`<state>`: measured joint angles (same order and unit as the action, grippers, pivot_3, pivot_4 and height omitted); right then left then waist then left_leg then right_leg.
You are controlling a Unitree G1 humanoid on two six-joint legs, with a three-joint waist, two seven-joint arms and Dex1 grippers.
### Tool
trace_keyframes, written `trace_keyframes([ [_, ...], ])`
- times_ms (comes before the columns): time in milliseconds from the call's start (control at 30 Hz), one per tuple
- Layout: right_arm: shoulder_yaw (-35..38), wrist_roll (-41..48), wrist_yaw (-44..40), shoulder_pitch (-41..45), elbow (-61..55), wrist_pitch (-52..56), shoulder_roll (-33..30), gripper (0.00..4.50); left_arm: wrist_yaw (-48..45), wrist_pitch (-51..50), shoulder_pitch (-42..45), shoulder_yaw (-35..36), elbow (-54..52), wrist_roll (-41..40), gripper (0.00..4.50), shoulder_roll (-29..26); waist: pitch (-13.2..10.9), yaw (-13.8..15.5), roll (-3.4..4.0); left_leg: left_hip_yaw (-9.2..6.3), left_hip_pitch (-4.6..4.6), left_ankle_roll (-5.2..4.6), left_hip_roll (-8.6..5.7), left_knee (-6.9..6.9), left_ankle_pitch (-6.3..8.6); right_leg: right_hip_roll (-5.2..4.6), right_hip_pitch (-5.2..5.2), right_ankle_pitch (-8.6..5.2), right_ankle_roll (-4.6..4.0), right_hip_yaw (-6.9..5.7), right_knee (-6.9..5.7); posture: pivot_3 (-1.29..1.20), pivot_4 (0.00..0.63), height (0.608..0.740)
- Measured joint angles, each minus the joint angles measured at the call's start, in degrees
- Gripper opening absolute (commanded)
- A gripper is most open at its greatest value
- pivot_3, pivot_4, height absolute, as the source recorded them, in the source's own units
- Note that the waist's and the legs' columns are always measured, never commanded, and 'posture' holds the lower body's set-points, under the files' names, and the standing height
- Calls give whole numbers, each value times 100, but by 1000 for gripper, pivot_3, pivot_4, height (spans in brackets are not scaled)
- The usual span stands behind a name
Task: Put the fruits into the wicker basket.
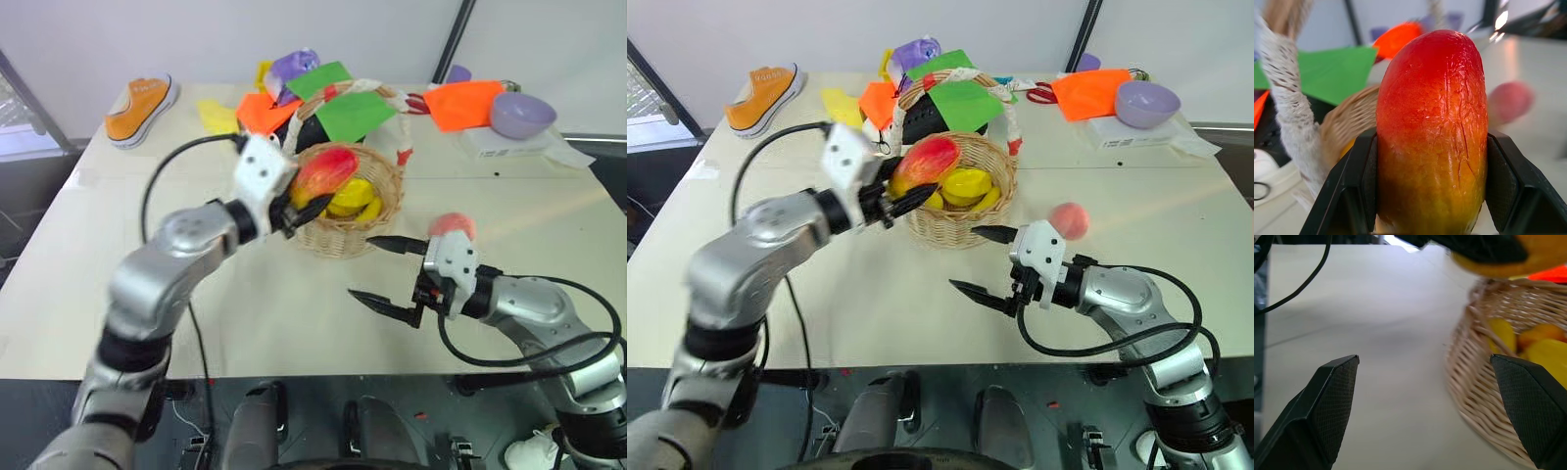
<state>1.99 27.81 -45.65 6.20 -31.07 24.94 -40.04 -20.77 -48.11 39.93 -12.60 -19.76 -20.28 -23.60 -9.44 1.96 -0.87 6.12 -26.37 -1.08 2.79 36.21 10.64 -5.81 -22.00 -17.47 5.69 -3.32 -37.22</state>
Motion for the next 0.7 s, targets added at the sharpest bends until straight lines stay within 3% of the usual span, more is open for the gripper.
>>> trace_keyframes([
  [67,195,-21,144,-33,114,88,-32,4500,27,127,266,-233,531,290,2279,195,0,20,0,1,-9,1,1,-3,-1,9,-14,1,4,0,-2,0,150,733],
  [133,381,-76,282,-96,217,107,-43,4500,-28,293,354,-245,862,403,3319,388,0,15,0,4,-12,1,1,-4,-1,16,-20,5,14,1,-2,0,150,733],
  [233,647,-119,526,-124,515,174,14,4500,-181,507,359,-227,1004,404,4391,535,0,13,0,4,-11,7,3,-4,-4,21,-22,9,22,0,-7,0,150,733],
  [400,1223,-314,1222,-49,1369,206,303,4500,-794,925,31,287,362,-37,4391,418,0,-28,2,8,-6,10,11,-2,-6,20,-19,9,22,5,-11,0,150,733],
  [500,1212,-707,1653,183,2027,172,396,4500,-1233,1016,-456,585,-146,-468,4391,226,1,-99,4,6,-4,17,12,-1,-10,20,-18,9,22,5,-19,0,150,733],
  [700,1067,-1189,2114,774,3213,-55,679,4500,-2067,988,-1367,494,-882,-842,4391,-487,0,-144,6,7,-2,20,8,-2,-13,22,-22,9,22,6,-29,0,150,733],
])
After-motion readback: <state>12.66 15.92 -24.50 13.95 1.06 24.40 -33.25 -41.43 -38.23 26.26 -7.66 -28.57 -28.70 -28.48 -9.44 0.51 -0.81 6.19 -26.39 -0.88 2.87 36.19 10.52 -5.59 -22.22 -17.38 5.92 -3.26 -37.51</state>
